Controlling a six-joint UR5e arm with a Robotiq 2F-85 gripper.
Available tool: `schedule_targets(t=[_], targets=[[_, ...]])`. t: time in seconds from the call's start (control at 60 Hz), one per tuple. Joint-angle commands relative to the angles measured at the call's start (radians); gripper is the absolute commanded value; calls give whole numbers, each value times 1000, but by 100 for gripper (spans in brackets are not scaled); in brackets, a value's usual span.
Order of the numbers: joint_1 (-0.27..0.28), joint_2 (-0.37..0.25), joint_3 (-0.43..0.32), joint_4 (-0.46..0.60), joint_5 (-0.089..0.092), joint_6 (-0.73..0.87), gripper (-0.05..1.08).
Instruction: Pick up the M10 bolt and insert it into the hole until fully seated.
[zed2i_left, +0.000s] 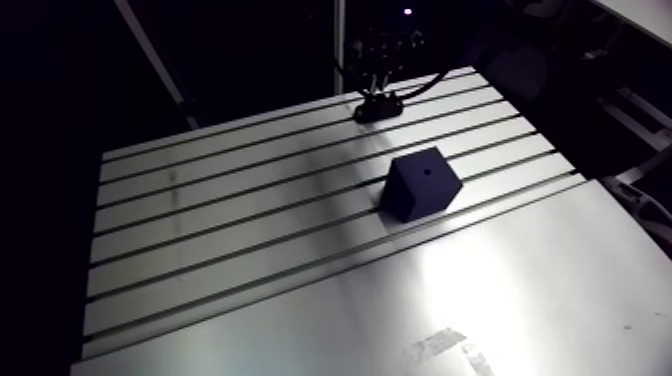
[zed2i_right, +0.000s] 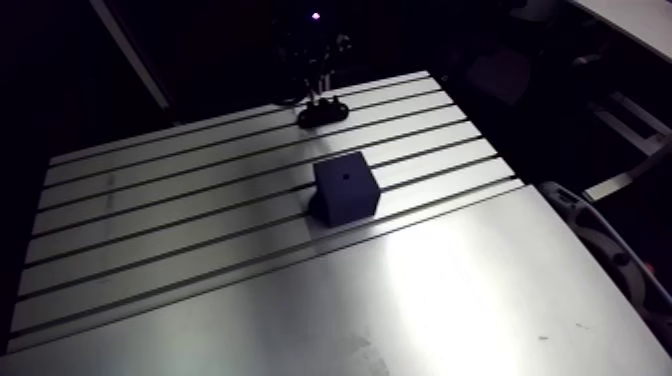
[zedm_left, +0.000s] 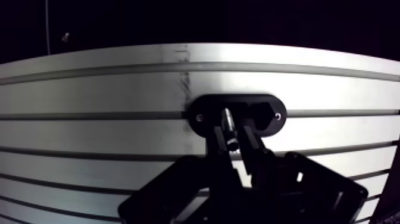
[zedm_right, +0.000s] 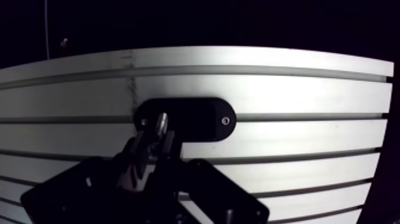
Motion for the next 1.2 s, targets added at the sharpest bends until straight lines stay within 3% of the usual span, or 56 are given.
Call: schedule_targets(t=[0.017, 0.333, 0.55, 0.783, 0.817, 0.983, 1.133, 1.167, 1.2], targets=[[1, -24, -17, 24, 1, -2, 97], [1, -74, -32, 36, 2, -3, 98], [1, -109, -50, 89, 4, 2, 107], [-6, -143, -120, 276, -1, 27, 108], [-7, -150, -153, 359, -2, 37, 108], [-7, -152, -219, 567, -7, 38, 108], [-8, -162, -233, 654, -10, 38, 108], [-7, -165, -228, 661, -15, 38, 108], [-7, -178, -213, 661, -34, 38, 108]])
